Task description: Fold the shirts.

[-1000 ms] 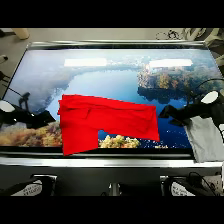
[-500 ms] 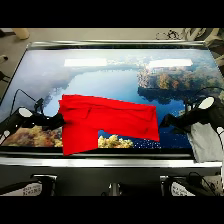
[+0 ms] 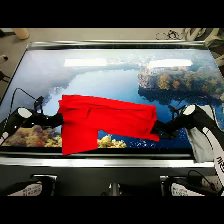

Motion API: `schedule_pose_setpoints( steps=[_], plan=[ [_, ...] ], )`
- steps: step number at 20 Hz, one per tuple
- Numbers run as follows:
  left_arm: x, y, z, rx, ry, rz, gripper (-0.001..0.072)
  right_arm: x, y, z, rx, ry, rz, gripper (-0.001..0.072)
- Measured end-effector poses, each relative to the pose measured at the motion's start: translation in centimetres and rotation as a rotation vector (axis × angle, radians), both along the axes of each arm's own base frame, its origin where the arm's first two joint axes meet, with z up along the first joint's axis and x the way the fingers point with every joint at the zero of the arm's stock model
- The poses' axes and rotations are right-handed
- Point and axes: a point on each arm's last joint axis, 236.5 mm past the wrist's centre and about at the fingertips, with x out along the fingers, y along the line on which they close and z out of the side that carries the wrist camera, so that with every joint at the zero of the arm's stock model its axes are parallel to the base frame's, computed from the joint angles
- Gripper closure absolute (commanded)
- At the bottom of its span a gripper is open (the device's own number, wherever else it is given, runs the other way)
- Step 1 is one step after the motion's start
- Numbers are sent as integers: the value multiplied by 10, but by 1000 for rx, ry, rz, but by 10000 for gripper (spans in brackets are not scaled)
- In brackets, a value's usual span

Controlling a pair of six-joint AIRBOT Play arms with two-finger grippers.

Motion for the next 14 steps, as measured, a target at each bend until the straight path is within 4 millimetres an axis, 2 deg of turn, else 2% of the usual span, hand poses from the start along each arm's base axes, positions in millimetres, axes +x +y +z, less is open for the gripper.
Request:
schedule_pose_setpoints(
  steps=[1,2,4,5,6,7,8,9,10,11,12,13,14],
  plan=[
    [0,0,3,0,-7,-2,678,-1,4,-2,17,9,-1,626],
    [2,-1,8,-1,-20,-4,678,-1,6,-4,26,12,1,687],
    [11,-1,26,1,-67,-13,680,6,11,5,51,-21,20,688],
    [20,-1,46,6,-120,-25,681,15,12,20,61,-65,47,689],
    [32,-1,77,18,-202,-45,681,31,11,42,57,-144,70,689],
    [45,0,117,33,-305,-62,681,51,8,72,37,-255,90,689],
    [59,0,175,57,-447,-76,681,77,1,117,-4,-409,113,689],
    [66,1,246,85,-615,-84,681,102,-4,175,-52,-598,123,689],
    [63,1,322,114,-794,-83,681,120,-11,250,-119,-822,126,689],
    [49,0,401,143,-982,-74,682,124,-18,328,-196,-1042,118,689],
    [19,-2,483,174,-1180,-63,682,114,-24,405,-270,-1248,101,689],
    [-21,-5,555,199,-1362,-50,682,86,-28,484,-352,-1456,73,689],
    [-62,-9,604,212,-1495,-43,682,54,-31,537,-413,-1596,47,689]
  ],
)
